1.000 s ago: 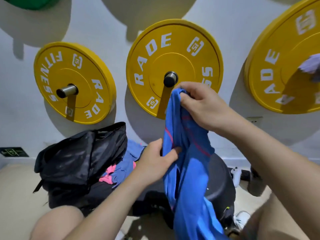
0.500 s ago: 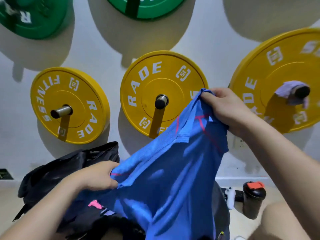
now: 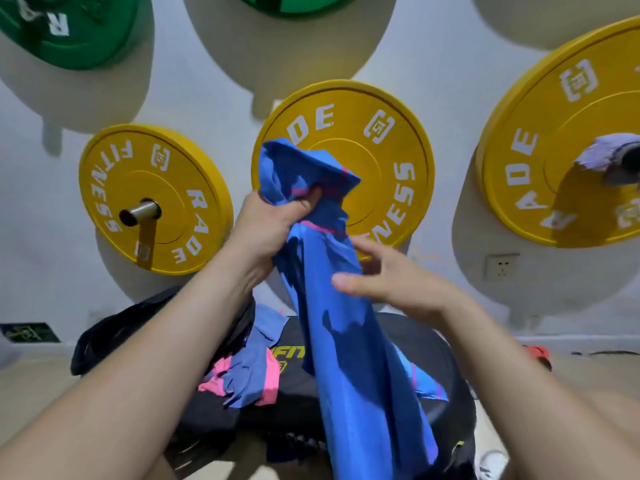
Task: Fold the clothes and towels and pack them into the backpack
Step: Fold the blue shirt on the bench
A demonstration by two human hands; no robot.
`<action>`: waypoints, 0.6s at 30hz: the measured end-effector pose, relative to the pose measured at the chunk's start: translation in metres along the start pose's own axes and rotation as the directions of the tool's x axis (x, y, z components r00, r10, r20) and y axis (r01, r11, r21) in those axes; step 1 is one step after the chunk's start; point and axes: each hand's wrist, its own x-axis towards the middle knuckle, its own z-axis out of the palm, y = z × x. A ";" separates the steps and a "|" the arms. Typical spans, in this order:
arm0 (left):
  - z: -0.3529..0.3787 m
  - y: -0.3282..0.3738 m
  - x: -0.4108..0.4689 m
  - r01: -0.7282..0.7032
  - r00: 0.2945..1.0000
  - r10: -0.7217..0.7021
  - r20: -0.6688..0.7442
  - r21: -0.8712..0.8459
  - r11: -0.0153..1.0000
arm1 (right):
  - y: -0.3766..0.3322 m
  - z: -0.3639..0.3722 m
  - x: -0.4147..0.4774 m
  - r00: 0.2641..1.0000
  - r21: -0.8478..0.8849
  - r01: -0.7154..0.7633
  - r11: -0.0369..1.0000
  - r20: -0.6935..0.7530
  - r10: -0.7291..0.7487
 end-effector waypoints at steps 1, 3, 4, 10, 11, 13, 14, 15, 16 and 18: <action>-0.001 0.006 0.004 -0.017 1.000 0.017 -0.010 -0.037 0.999 | 0.014 0.009 -0.004 1.000 -0.011 -0.021 1.000 0.000 0.021; -0.012 0.020 0.016 -0.063 0.998 0.061 -0.027 -0.081 0.995 | 0.038 0.018 -0.014 0.996 -0.055 -0.083 0.995 -0.037 0.081; -0.020 0.028 0.021 -0.092 0.995 0.090 -0.039 -0.082 0.992 | 0.049 0.019 -0.020 0.993 -0.075 -0.118 0.990 -0.035 0.116; -0.076 0.051 0.038 -0.228 0.915 0.380 -0.138 0.599 0.768 | 0.077 -0.011 -0.041 0.940 -0.347 -0.164 0.923 -0.339 0.039; -0.087 0.046 0.039 -0.218 0.914 0.394 -0.098 0.700 0.680 | 0.073 -0.021 -0.042 0.897 -0.450 -0.167 0.877 -0.438 -0.054; -0.110 0.032 0.045 -0.201 0.922 0.388 -0.013 0.839 0.506 | 0.056 -0.037 -0.046 0.808 -0.601 -0.205 0.772 -0.549 -0.213; -0.119 0.022 0.049 -0.185 0.931 0.365 0.003 0.866 0.465 | 0.050 -0.044 -0.046 0.774 -0.642 -0.230 0.731 -0.576 -0.262; -0.125 0.011 0.051 -0.152 0.944 0.330 -0.014 0.869 0.470 | 0.046 -0.049 -0.044 0.759 -0.658 -0.259 0.707 -0.592 -0.272; -0.128 0.001 0.053 -0.115 0.954 0.297 -0.042 0.863 0.491 | 0.045 -0.054 -0.040 0.759 -0.664 -0.287 0.690 -0.597 -0.259; -0.122 -0.013 0.053 -0.050 0.967 0.232 -0.109 0.809 0.586 | 0.048 -0.061 -0.031 0.794 -0.664 -0.356 0.658 -0.586 -0.162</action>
